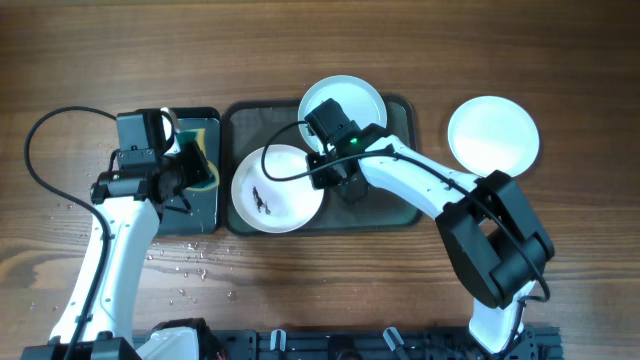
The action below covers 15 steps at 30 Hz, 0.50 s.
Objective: Clean dirty plates on tray and stack at the side
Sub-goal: 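Carry the sponge with the left gripper onto the held plate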
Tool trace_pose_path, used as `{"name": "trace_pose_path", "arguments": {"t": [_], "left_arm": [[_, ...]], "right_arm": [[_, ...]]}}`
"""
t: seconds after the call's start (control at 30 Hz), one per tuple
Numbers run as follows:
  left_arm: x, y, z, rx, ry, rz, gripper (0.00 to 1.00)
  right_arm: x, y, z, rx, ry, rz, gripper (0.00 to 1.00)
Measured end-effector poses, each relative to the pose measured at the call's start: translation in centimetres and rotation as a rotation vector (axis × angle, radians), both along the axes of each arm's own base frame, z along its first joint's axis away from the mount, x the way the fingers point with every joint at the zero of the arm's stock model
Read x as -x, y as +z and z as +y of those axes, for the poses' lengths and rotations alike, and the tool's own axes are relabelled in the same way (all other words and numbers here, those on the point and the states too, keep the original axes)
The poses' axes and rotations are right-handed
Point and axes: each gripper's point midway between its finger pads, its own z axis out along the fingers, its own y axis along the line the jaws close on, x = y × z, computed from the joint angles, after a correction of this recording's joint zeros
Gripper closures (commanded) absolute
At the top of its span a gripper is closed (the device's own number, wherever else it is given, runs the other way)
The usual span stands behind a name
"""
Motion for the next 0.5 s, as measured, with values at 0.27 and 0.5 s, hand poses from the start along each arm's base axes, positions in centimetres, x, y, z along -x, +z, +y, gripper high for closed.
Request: {"name": "trace_pose_path", "arguments": {"t": [0.27, 0.5], "left_arm": [[0.1, 0.1, -3.4, 0.061, -0.103, -0.003, 0.96], [0.5, -0.3, -7.8, 0.101, -0.183, 0.020, 0.96]], "right_arm": [[0.1, 0.1, 0.3, -0.055, -0.191, 0.069, 0.95], [0.0, 0.1, 0.5, -0.068, -0.228, 0.080, 0.96]]}}
